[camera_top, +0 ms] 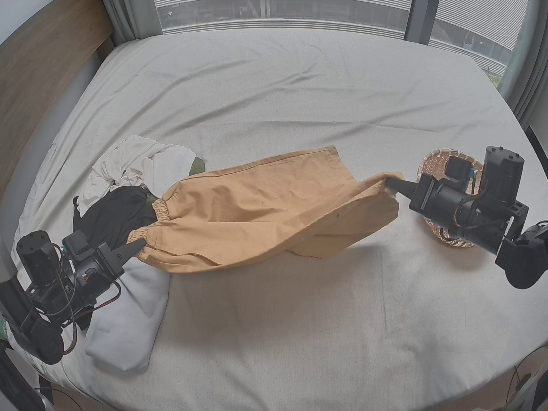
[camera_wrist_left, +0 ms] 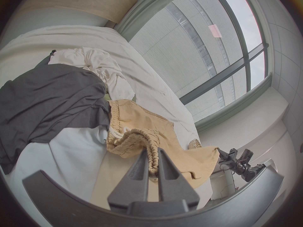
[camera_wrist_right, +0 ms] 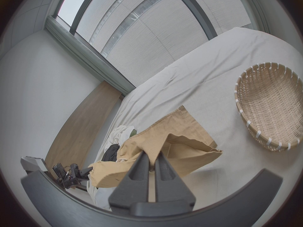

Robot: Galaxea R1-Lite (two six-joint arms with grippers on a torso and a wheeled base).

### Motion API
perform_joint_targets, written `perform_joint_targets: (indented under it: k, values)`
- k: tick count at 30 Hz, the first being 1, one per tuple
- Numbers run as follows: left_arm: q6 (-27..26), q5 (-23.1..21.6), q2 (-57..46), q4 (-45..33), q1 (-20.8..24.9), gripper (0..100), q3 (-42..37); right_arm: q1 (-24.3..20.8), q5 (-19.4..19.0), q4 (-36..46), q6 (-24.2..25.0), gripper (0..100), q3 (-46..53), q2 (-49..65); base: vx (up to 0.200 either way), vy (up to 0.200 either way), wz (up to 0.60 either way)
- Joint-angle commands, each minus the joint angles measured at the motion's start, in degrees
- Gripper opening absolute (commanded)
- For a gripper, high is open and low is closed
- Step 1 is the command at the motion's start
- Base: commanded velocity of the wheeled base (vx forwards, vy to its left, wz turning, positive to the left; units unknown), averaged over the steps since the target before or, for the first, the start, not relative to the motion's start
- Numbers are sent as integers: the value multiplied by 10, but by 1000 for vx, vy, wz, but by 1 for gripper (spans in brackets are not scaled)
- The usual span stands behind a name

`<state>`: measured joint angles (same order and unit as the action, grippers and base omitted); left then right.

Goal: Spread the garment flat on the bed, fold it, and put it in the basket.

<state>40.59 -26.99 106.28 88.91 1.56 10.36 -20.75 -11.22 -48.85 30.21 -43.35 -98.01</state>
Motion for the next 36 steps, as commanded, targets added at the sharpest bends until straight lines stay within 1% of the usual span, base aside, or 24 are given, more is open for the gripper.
perform_joint_targets:
  k: [1,5,6,11,13,17,23,26,31,36]
  values:
    - [0,0,3,0,6,0,-3,4,0,2,0,0,-19,3,0,0,0]
    - [0,3,9,0,5,0,4,11,0,3,-1,0,-25,-2,0,0,0]
    - [0,23,18,0,5,0,13,14,-1,2,-1,0,-31,-10,0,0,0]
    - [2,58,35,0,6,0,30,17,-3,2,-1,0,-46,-36,0,0,0]
    - [13,59,36,0,7,0,33,20,-3,2,-1,0,-58,-48,0,0,0]
    - [48,61,34,0,25,0,40,25,-3,3,-1,0,-79,-69,0,0,0]
    - [59,73,37,0,32,0,52,32,-3,3,0,0,-99,-89,0,0,0]
    - [76,81,42,0,34,0,69,37,-3,3,0,0,-116,-103,0,0,0]
    - [95,106,47,0,35,0,89,42,-3,2,0,0,-137,-124,0,0,0]
    - [95,119,67,0,37,0,101,43,-3,2,0,0,-162,-148,0,0,0]
